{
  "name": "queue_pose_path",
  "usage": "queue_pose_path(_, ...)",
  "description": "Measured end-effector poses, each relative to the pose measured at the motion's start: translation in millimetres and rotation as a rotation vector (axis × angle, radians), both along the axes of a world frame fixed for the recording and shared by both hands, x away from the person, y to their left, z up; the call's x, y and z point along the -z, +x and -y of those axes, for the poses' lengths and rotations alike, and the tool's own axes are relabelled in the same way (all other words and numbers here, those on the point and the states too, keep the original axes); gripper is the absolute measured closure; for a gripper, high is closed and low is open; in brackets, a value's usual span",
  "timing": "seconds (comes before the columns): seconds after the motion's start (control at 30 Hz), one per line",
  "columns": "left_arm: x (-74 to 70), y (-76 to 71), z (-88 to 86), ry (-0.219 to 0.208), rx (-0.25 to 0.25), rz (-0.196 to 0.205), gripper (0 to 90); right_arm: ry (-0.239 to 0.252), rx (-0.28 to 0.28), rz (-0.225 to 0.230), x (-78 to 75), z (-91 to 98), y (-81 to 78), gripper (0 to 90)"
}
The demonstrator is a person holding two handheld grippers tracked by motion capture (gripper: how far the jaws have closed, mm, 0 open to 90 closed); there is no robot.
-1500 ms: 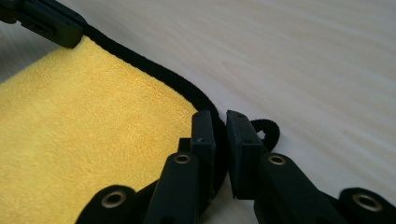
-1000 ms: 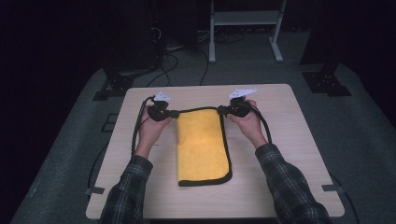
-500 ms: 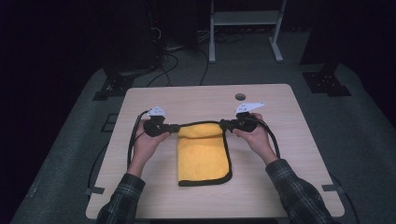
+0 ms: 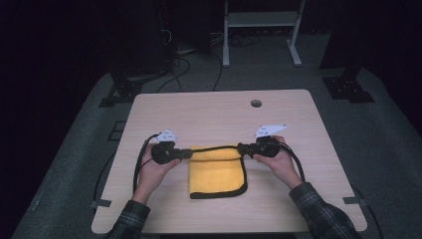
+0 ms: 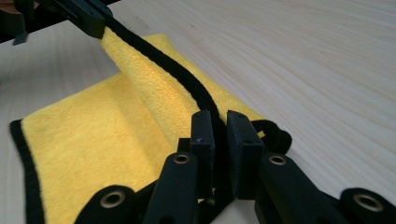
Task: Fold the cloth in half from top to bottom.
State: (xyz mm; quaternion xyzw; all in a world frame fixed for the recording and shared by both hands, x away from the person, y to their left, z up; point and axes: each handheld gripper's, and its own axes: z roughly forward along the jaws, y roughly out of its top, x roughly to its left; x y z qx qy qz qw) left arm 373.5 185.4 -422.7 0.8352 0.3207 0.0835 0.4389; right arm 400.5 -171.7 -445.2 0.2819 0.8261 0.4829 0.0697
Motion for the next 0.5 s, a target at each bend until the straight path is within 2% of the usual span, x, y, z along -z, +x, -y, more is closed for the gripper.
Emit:
queue_pose_path(0.17, -1.8, -12.4, -2.0, -0.013, 0.008, 0.002, 84.5, 0.005, -0.022, 0.011, -3.8, 1.0, -14.1, 80.8)
queue_pose_path(0.2, -1.8, -19.0, -2.9, -0.024, 0.013, 0.0, 84.5, 0.005, -0.032, 0.013, -4.8, 1.5, -21.5, 80.8)
queue_pose_path(0.37, 0.6, -32.2, -3.1, -0.019, 0.025, -0.016, 84.4, -0.004, -0.054, 0.019, -5.9, 1.9, -34.6, 80.6)
queue_pose_path(0.4, 4.8, -36.7, -2.5, -0.011, 0.032, -0.033, 84.5, -0.018, -0.067, 0.015, -4.3, 1.7, -41.3, 80.5)
queue_pose_path(0.5, 12.7, -41.8, -1.0, 0.002, 0.041, -0.065, 84.4, -0.046, -0.078, 0.005, 2.2, 0.4, -47.6, 80.3)
